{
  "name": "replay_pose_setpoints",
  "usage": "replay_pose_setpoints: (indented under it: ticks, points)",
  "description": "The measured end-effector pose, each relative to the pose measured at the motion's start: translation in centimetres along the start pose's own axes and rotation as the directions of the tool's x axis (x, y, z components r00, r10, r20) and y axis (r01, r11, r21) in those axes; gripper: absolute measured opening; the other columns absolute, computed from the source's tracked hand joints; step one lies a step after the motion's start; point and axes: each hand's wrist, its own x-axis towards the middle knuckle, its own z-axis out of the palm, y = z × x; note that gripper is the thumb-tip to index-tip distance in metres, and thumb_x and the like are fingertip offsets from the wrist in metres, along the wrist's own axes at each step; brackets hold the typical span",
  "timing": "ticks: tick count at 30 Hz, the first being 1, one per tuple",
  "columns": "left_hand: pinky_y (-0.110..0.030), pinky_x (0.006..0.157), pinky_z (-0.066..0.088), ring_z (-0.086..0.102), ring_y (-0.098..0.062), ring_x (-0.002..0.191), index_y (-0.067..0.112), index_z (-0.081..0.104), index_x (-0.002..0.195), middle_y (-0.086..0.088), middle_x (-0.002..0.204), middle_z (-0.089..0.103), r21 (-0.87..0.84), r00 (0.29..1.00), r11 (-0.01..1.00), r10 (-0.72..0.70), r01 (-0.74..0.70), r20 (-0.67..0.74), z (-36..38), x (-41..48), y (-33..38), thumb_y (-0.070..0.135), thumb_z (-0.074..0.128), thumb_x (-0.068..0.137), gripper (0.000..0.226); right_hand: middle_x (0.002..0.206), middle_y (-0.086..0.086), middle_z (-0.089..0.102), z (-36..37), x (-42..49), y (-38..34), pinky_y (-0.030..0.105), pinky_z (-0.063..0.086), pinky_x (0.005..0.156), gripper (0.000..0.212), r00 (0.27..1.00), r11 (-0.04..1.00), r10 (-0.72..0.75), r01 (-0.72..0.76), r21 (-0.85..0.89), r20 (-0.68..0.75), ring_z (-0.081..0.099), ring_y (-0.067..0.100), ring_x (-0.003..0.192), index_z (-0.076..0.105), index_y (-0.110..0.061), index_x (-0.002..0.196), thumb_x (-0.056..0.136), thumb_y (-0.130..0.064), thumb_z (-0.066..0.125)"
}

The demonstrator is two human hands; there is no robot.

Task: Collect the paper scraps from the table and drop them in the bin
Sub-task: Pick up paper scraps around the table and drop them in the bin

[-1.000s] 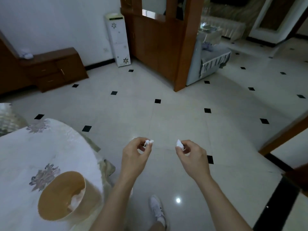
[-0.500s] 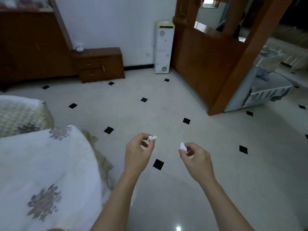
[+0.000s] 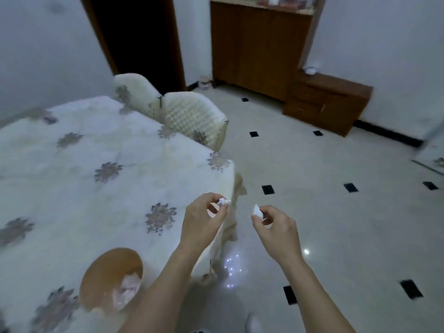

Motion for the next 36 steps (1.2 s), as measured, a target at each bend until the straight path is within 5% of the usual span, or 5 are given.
replay_pose_setpoints:
  ticks: [5, 16, 23, 28, 36]
  points:
    - [-0.026, 0.066, 0.050, 0.062, -0.006, 0.075, 0.027, 0.069, 0.091, 0.015, 0.090, 0.069, 0.107, 0.942, 0.979, -0.133, 0.173, -0.307, -4.8, -2.9, -2.0, 0.031, 0.067, 0.090, 0.005, 0.074, -0.012, 0.061, 4.1, 3.0, -4.7, 0.029, 0.045, 0.071, 0.013, 0.928, 0.964, -0.261, 0.266, 0.019, 0.267, 0.060, 0.011, 0.078, 0.069, -0.025, 0.095, 0.086, -0.033, 0.064]
    - [-0.033, 0.068, 0.050, 0.060, -0.008, 0.076, 0.026, 0.065, 0.095, 0.010, 0.084, 0.063, 0.147, 0.657, 0.865, -0.244, 0.480, -0.714, -13.8, -14.7, -4.7, 0.027, 0.070, 0.087, 0.009, 0.083, -0.017, 0.056, 12.7, -2.2, -12.7, 0.034, 0.049, 0.068, 0.017, 0.549, 0.734, -0.637, 0.646, 0.209, 0.541, 0.056, 0.010, 0.083, 0.058, -0.030, 0.104, 0.091, -0.039, 0.056]
    - [-0.039, 0.069, 0.051, 0.058, -0.015, 0.077, 0.025, 0.066, 0.098, 0.008, 0.089, 0.062, 0.390, 0.731, 0.776, -0.132, 0.496, -0.669, -16.7, -15.9, -7.2, 0.032, 0.066, 0.088, 0.013, 0.105, -0.005, 0.064, 15.6, -4.8, -16.5, 0.035, 0.045, 0.071, 0.026, 0.399, 0.568, -0.704, 0.813, 0.128, 0.587, 0.058, 0.019, 0.096, 0.054, -0.027, 0.119, 0.097, -0.037, 0.046]
    - [-0.042, 0.101, 0.041, 0.045, -0.019, 0.123, 0.034, 0.040, 0.144, 0.008, 0.134, 0.049, 0.507, 0.796, 0.625, -0.361, 0.593, -0.485, -17.2, -15.6, -8.4, 0.056, 0.060, 0.085, 0.066, 0.127, -0.002, 0.055, 16.7, -5.2, -16.5, 0.037, 0.046, 0.081, 0.043, 0.294, 0.462, -0.580, 0.887, 0.010, 0.760, 0.051, 0.024, 0.115, 0.044, -0.028, 0.134, 0.093, -0.042, 0.044]
    - [-0.041, 0.108, 0.034, 0.041, -0.018, 0.132, 0.033, 0.037, 0.147, 0.007, 0.142, 0.049, 0.580, 0.807, 0.575, -0.291, 0.576, -0.513, -17.6, -16.3, -9.0, 0.059, 0.051, 0.089, 0.064, 0.131, -0.002, 0.054, 17.2, -5.4, -15.8, 0.038, 0.044, 0.091, 0.047, 0.338, 0.455, -0.596, 0.890, -0.041, 0.728, 0.047, 0.024, 0.119, 0.047, -0.027, 0.133, 0.088, -0.037, 0.049]
